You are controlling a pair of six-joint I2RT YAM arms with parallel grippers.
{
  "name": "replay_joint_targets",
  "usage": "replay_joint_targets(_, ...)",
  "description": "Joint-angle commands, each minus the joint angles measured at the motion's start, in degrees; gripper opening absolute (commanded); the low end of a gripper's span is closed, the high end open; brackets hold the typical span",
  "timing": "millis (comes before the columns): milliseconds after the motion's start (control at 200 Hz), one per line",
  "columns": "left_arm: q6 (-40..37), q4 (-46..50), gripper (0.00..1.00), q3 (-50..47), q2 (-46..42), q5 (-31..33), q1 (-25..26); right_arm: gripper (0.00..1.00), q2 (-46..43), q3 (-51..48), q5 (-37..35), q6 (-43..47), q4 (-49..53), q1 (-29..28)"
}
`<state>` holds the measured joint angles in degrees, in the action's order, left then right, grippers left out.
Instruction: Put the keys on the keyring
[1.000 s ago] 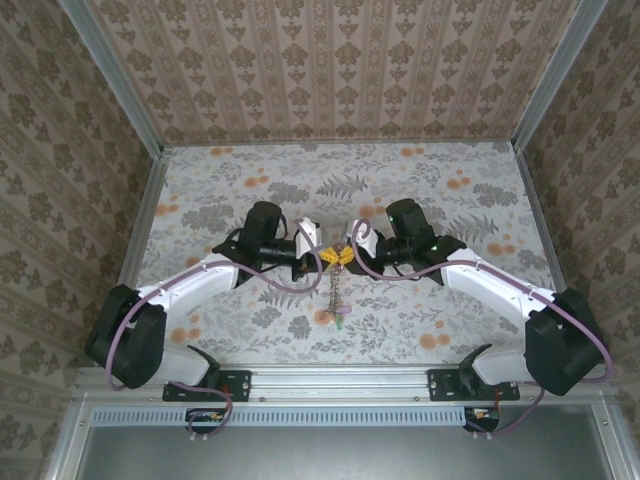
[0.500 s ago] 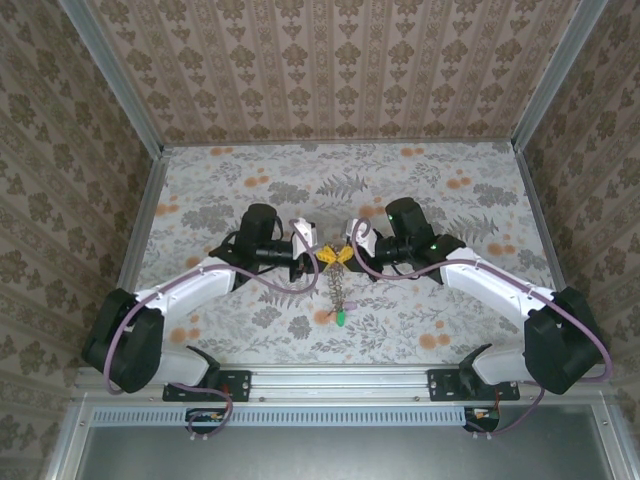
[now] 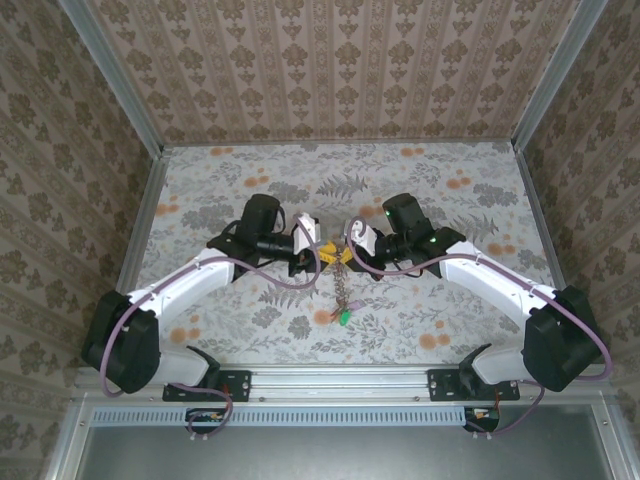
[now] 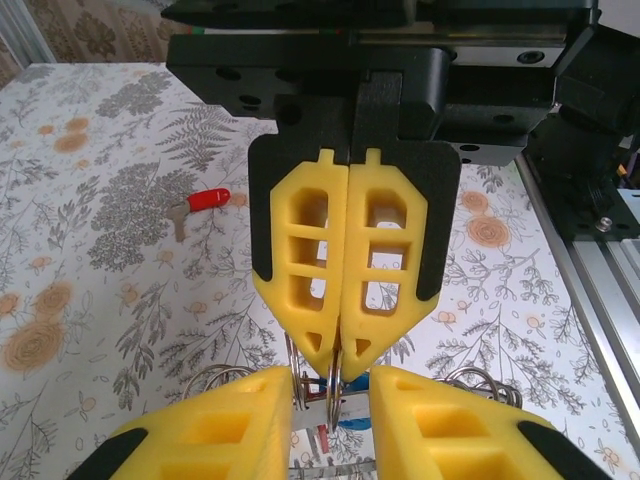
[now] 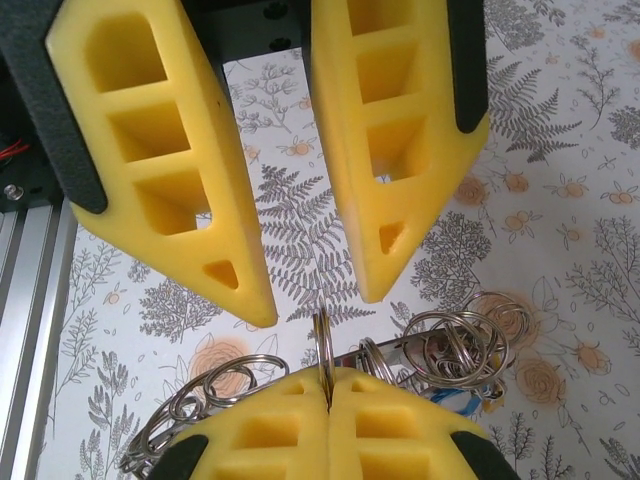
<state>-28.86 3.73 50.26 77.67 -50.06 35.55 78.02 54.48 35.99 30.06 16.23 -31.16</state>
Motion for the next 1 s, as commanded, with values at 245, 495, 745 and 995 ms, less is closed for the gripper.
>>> replay_joint_targets(245, -4.0, 6.8, 0.27, 3.8, 2.4, -0.1, 1.1, 0.0, 0.4, 2.7, -0.8, 0.8, 0.2, -0.7)
replay_joint_targets(495, -5.9, 10.4, 0.23, 5.5, 3.7, 1.3, 1.7, 0.0, 0.0, 2.5, -0.5, 0.7, -0.5, -0.7)
replay_joint_targets(745, -6.6, 11.5, 0.2, 6.4, 4.7, 1.8, 2.2, 0.0, -0.6, 2.0, 0.1, 0.1, -2.2, -0.8)
replay_joint_targets(995, -6.5, 10.8, 0.0, 6.0, 3.9, 2.4, 2.2, 0.04, -0.6, 1.8, -0.5, 0.3, -1.7, -0.8)
